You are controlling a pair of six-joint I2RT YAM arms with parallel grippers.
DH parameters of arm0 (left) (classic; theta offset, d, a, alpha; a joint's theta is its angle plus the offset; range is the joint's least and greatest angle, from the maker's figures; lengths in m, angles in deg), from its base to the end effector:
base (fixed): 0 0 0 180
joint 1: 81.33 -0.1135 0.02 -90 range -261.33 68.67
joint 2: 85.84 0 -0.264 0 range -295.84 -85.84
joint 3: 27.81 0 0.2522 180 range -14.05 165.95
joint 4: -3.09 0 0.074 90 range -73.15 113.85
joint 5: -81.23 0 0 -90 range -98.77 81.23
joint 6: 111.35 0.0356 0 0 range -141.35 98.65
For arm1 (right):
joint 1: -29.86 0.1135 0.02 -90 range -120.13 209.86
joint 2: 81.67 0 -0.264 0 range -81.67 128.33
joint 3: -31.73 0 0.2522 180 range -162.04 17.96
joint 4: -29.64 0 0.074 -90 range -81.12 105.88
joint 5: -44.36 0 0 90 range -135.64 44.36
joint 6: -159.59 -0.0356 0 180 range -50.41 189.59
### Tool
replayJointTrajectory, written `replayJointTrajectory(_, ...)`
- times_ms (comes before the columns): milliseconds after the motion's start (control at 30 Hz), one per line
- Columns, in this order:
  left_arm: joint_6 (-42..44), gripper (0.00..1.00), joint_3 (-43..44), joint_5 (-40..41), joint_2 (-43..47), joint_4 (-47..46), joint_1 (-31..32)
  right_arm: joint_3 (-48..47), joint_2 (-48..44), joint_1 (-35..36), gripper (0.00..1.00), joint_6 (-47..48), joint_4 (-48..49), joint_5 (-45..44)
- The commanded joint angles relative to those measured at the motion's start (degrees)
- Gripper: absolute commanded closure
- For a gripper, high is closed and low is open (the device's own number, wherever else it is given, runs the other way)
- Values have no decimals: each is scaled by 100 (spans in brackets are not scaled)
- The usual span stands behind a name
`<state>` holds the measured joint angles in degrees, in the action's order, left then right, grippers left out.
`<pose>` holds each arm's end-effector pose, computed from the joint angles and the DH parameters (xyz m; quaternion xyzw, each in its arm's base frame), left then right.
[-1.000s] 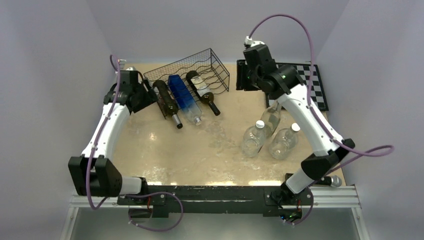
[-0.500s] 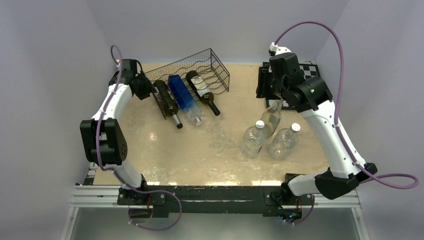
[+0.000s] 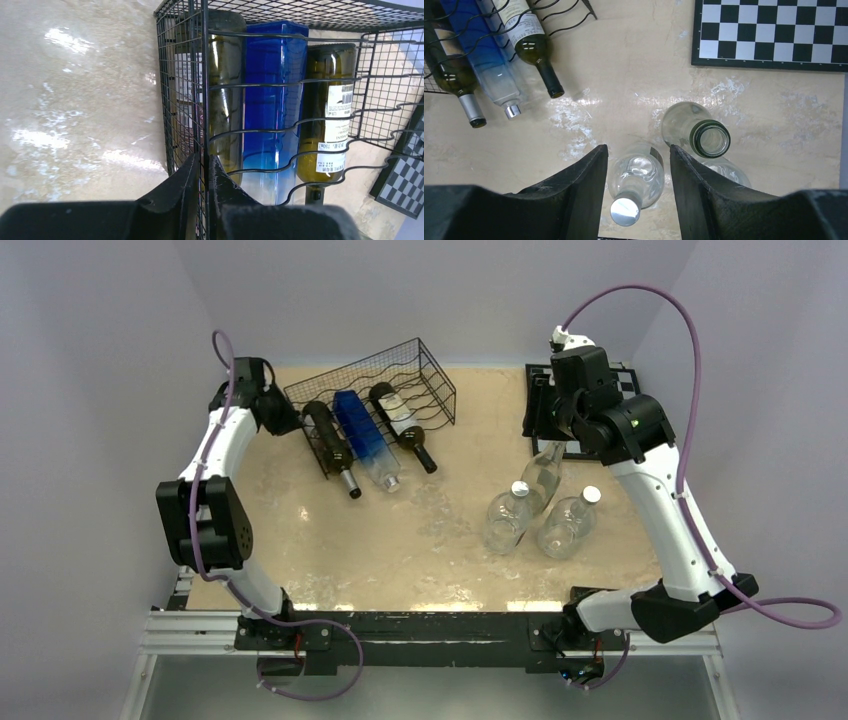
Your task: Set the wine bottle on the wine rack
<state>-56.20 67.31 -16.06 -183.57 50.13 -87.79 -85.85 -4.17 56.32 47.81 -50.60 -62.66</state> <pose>0.3763 0.0381 0.2803 -0.3099 0.8843 -0.1423 0.3190 0.2181 0.0969 0.4639 0.0257 0.8987 0.0478 0.4352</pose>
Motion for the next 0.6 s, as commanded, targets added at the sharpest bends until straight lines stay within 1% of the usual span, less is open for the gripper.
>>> replayJointTrajectory(0, 542, 90, 196, 934, 311, 337, -585, -151, -27, -58, 47, 62, -64, -34)
replayJointTrajectory(200, 622, 89, 170, 1217, 598, 487, -707, -226, 3, -62, 47, 68, -147, -185)
replayJointTrajectory(267, 641, 86, 152, 1384, 693, 545, -723, -234, -5, -69, 46, 69, -184, -328)
replayJointTrajectory(300, 658, 83, 152, 1407, 734, 554, -733, -243, -2, -73, 45, 69, -204, -411)
replayJointTrajectory(333, 675, 77, 158, 1401, 790, 555, -734, -238, -13, -75, 43, 74, -226, -496)
replayJointTrajectory(433, 682, 66, 224, 1216, 915, 537, -734, -168, -32, -97, 37, 108, -280, -753)
replayJointTrajectory(567, 664, 41, 489, 935, 1011, 685, -729, 116, -105, -174, 31, 146, -251, -930)
